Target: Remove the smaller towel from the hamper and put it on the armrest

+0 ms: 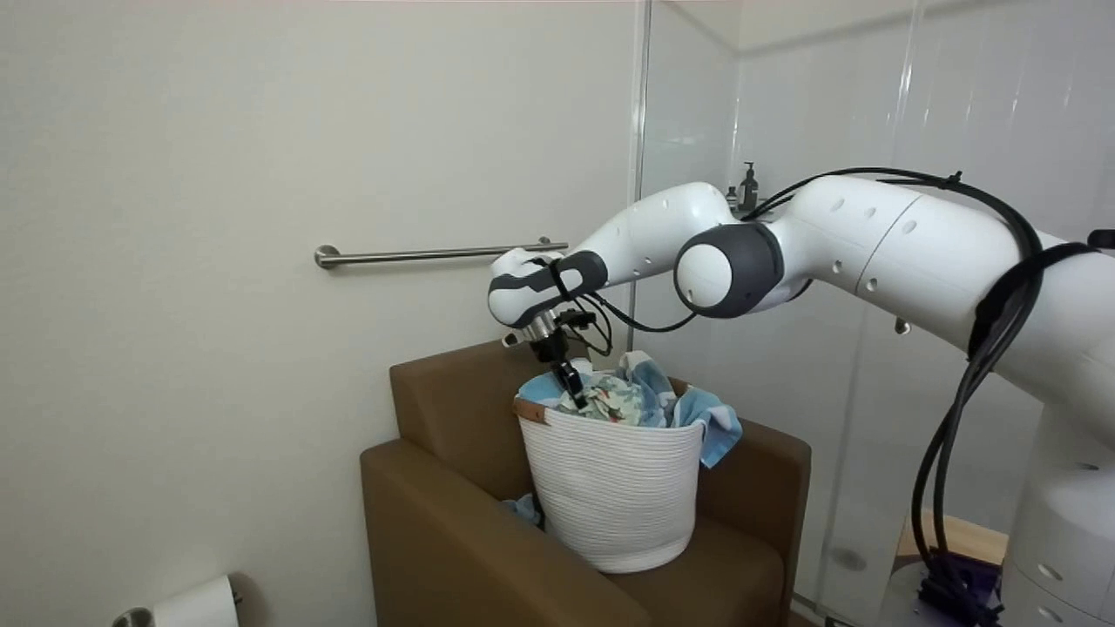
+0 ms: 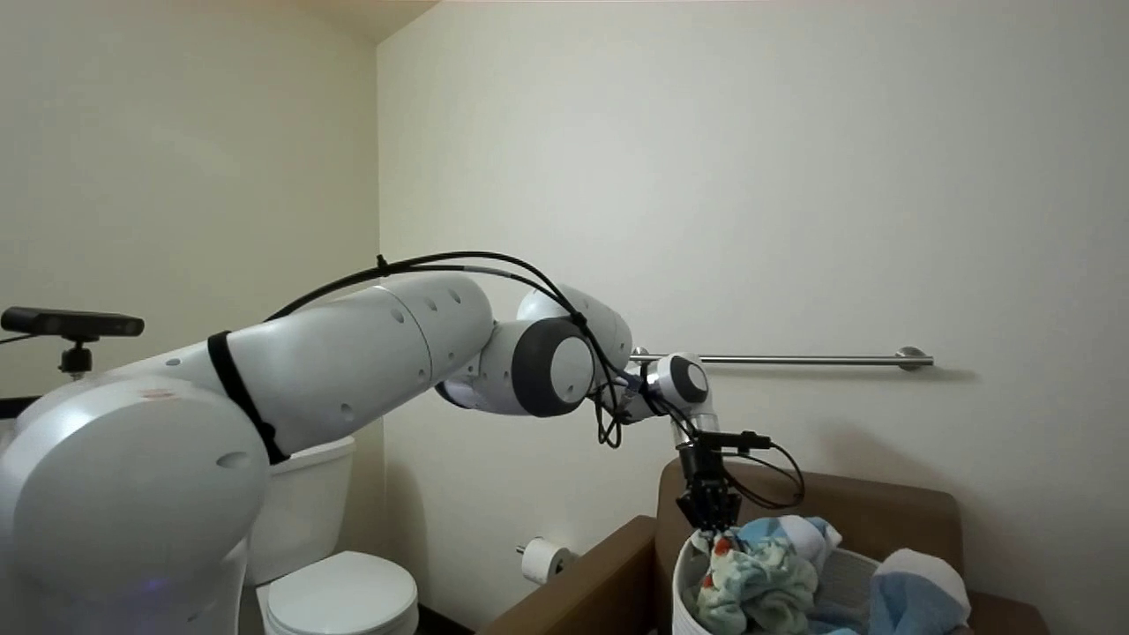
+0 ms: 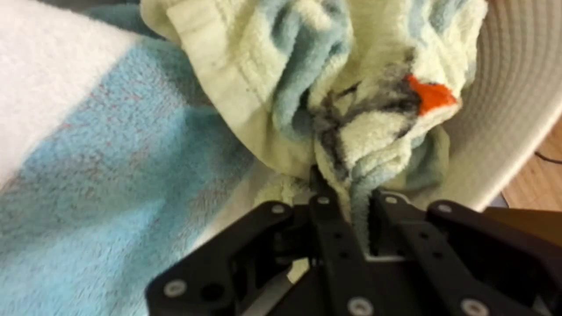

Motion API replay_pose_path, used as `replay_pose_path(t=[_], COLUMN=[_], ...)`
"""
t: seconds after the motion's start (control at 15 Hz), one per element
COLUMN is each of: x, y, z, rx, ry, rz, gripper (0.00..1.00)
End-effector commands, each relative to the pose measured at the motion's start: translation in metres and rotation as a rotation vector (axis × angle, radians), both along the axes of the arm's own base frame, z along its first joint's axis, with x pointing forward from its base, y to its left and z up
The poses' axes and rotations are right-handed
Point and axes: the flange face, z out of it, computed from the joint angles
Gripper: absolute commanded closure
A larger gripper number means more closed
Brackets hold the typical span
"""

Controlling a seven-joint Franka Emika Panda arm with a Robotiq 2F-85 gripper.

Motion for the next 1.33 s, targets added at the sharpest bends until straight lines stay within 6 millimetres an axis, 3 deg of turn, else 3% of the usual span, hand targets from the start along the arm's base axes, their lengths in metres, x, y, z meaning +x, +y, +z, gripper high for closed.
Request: replay_pose_path(t=[0.0, 0.33, 0.73, 1.0, 1.27], x=[0.002, -0.006, -0.031, -0.062, -0.103], y=[0.067, 0.154, 0.209, 0.254, 0.309], z=[0.05, 0.121, 0.189, 0.222, 0.237], rx=[-0.008, -0.026, -0.032, -0.067, -0.105], ry=[-0.045, -0.082, -0.15, -0.208, -0.229], rz=[-0.02, -0.025, -0.019, -0.009, -0.003], gripper=[0.9, 0.9, 0.9, 0.9, 0.9])
